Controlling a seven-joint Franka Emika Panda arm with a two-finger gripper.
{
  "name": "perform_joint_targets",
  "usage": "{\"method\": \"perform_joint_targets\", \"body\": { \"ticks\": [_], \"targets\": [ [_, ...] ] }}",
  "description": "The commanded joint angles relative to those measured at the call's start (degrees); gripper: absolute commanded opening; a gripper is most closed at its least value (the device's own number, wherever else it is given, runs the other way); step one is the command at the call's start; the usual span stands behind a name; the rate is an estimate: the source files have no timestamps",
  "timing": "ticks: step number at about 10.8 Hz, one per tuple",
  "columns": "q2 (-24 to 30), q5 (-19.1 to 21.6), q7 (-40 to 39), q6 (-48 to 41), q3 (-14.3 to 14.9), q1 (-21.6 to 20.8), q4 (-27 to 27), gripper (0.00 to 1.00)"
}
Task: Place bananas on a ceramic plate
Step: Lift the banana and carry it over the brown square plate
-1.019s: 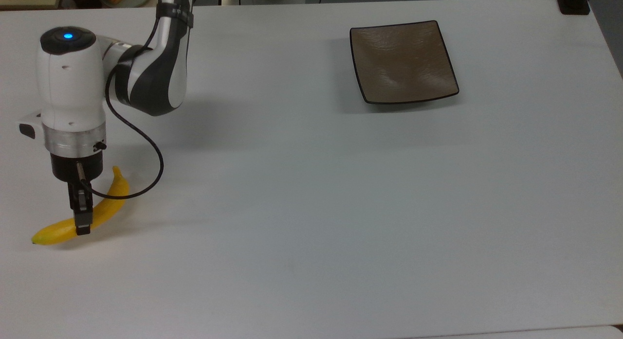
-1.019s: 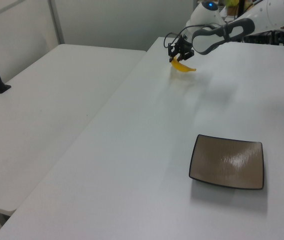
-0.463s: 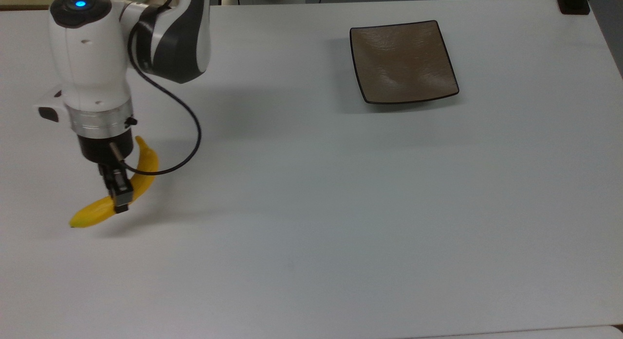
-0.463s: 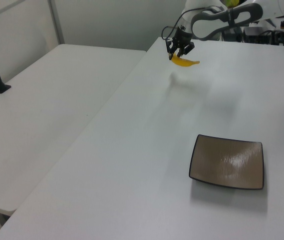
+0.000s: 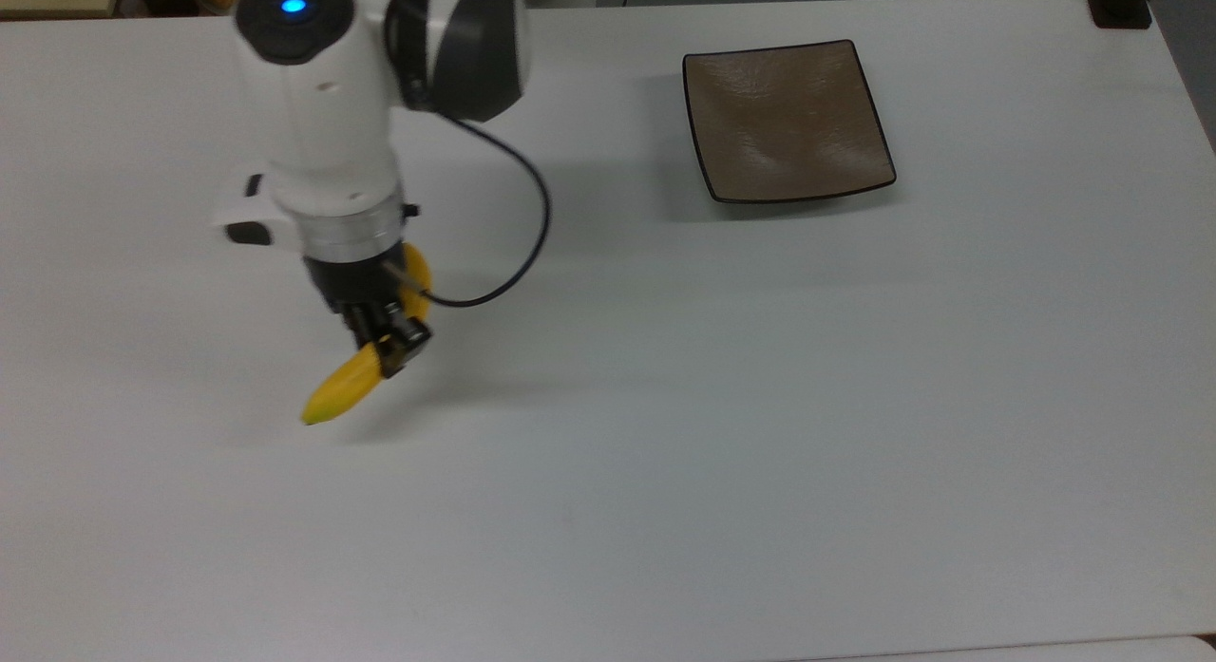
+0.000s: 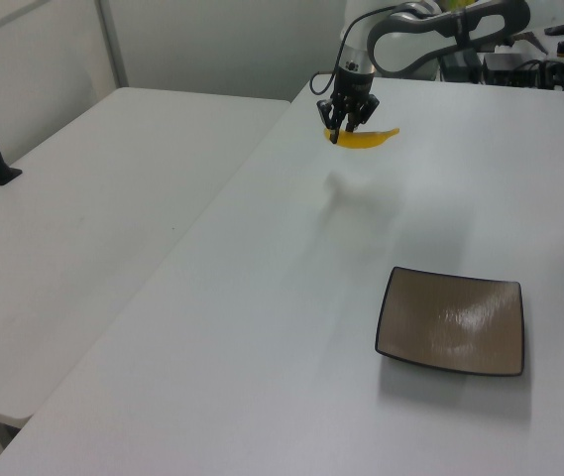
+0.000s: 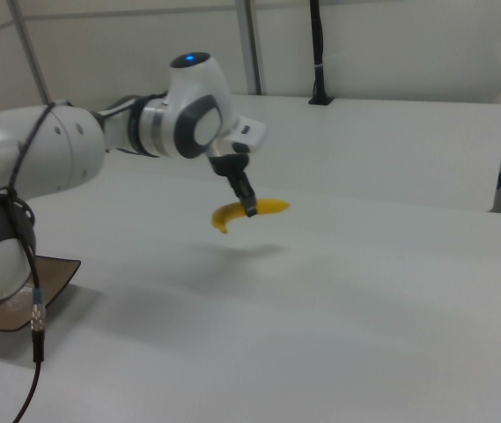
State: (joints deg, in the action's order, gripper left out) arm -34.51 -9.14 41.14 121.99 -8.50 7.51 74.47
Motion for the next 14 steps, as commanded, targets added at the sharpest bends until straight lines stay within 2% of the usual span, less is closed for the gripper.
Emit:
{"method": "perform_joint_targets", "body": {
  "ticks": [1,3,6,8,10,12,14],
  "targets": [
    [11.18,-1.22,-2.37,-1.67,-1.86,-3.81,12.86,0.22],
    [16.64,-1.23,-2.90,-1.93,-3.80,-5.92,19.20,0.22],
    [20.87,-1.14,-3.34,-3.59,-3.98,-12.33,25.62,0.23],
    [22.63,-1.14,-3.43,-8.41,-5.03,-15.94,27.57,0.23],
    [24.22,-0.79,-3.26,-11.68,-8.63,-16.21,28.45,0.23],
    [25.19,0.00,-2.55,-12.74,-9.95,-18.23,28.45,0.23],
    [24.93,0.00,-3.16,-13.54,-13.89,-18.94,29.24,0.23]
  ]
}}
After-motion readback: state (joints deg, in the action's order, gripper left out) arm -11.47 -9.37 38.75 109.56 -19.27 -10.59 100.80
